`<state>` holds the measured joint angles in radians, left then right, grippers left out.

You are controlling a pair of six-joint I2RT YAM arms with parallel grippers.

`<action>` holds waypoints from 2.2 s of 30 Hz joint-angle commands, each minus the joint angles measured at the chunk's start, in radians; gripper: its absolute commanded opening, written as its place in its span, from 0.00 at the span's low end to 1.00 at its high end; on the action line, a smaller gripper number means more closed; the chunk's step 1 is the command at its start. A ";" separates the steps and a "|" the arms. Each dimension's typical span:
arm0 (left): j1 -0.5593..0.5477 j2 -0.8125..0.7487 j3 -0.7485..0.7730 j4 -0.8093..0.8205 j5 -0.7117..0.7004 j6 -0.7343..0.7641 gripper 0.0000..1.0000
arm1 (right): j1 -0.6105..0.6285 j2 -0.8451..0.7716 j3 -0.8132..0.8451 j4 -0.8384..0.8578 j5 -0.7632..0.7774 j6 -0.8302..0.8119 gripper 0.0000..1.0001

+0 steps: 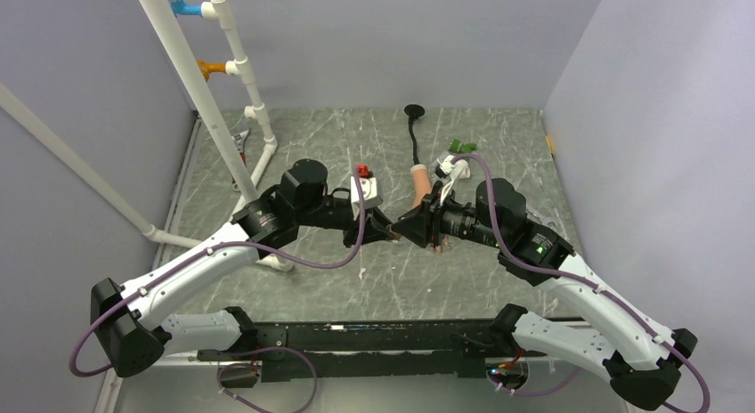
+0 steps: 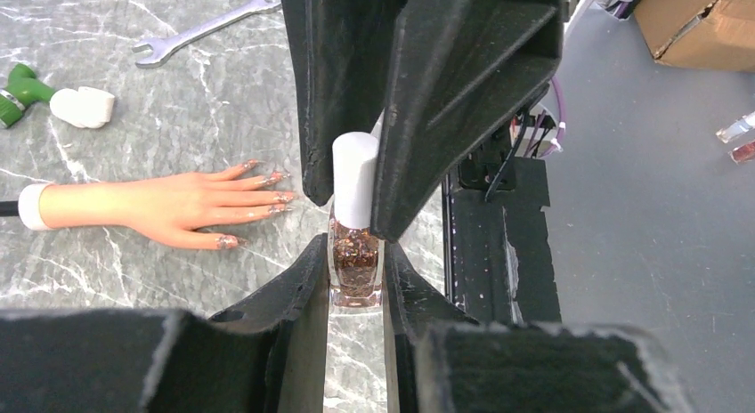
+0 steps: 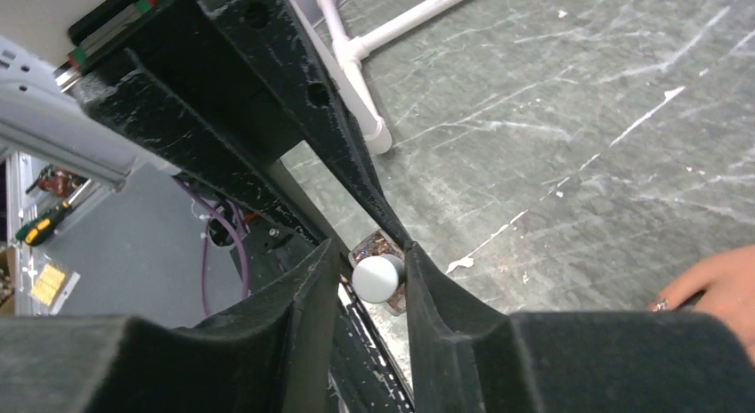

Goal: Paint the nails
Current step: Unscrew the nail polish bottle.

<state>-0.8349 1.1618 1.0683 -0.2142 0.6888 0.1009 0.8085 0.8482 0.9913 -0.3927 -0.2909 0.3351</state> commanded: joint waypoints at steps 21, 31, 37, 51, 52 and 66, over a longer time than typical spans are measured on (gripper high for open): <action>0.005 0.036 0.042 0.033 -0.153 -0.007 0.00 | 0.008 -0.002 0.123 -0.166 0.458 0.322 0.99; -0.002 0.025 0.030 0.034 -0.266 0.006 0.00 | 0.009 0.129 0.189 -0.175 0.392 0.376 0.73; -0.019 0.023 0.031 0.026 -0.301 0.014 0.00 | 0.009 0.179 0.202 -0.142 0.360 0.384 0.63; -0.023 0.036 0.034 0.022 -0.313 0.017 0.00 | 0.016 0.198 0.176 -0.128 0.306 0.377 0.44; -0.024 0.037 0.033 0.023 -0.313 0.016 0.00 | 0.017 0.196 0.171 -0.126 0.308 0.377 0.43; -0.023 0.043 0.031 0.021 -0.304 0.024 0.00 | 0.017 0.180 0.130 -0.103 0.319 0.339 0.11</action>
<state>-0.8524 1.2079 1.0718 -0.2203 0.3794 0.1131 0.8196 1.0496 1.1381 -0.5457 0.0525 0.6880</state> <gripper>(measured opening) 0.257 0.209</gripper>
